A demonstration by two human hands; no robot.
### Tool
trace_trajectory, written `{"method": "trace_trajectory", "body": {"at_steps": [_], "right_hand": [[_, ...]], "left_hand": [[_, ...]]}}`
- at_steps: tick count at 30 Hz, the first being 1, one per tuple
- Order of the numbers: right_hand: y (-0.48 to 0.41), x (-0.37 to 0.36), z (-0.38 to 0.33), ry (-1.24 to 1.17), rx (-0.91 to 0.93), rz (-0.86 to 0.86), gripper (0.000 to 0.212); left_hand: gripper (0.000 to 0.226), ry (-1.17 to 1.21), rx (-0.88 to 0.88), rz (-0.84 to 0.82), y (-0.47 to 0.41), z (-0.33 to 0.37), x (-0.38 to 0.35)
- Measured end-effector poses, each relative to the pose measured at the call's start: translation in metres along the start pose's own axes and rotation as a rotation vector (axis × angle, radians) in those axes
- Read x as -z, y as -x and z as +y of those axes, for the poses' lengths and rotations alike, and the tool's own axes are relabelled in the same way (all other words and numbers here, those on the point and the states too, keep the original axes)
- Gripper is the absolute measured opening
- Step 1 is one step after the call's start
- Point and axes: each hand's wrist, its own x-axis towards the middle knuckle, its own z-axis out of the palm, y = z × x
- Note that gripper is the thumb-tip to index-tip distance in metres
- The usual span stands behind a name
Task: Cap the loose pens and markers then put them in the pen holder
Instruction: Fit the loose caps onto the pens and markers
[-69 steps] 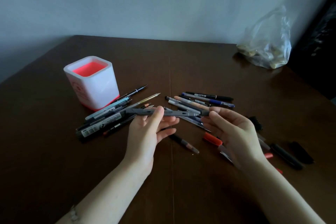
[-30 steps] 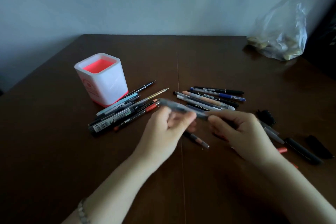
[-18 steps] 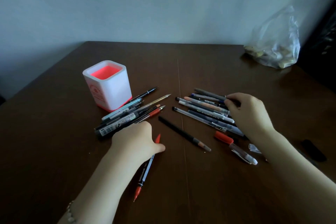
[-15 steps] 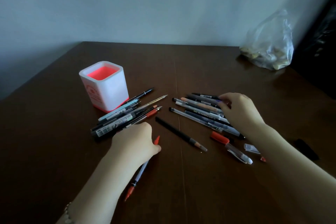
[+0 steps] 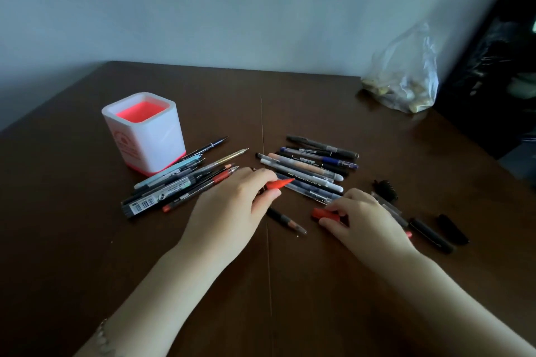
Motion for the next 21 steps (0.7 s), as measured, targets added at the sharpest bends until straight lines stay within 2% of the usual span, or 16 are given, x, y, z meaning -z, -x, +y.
{"method": "trace_trajectory", "body": {"at_steps": [4,7,10,14,21], "right_hand": [[-0.008,0.000,-0.003,-0.141,0.004,0.093,0.022],[-0.012,0.012,-0.009,-0.507,-0.004,0.197,0.010],[-0.012,0.014,-0.012,-0.809,0.015,0.193,0.018],[-0.005,0.008,-0.011,-0.872,0.027,0.093,0.023],[-0.005,0.005,-0.009,-0.891,0.060,0.119,0.025]], "left_hand": [[0.031,0.011,-0.050,-0.012,0.000,0.000,-0.007],[0.035,0.018,-0.092,-0.018,0.000,-0.003,-0.013],[0.037,0.003,-0.098,-0.057,0.000,-0.002,-0.013],[0.036,-0.008,-0.110,-0.073,0.000,-0.002,-0.013],[0.030,-0.050,-0.117,-0.108,0.000,-0.003,-0.017]]}}
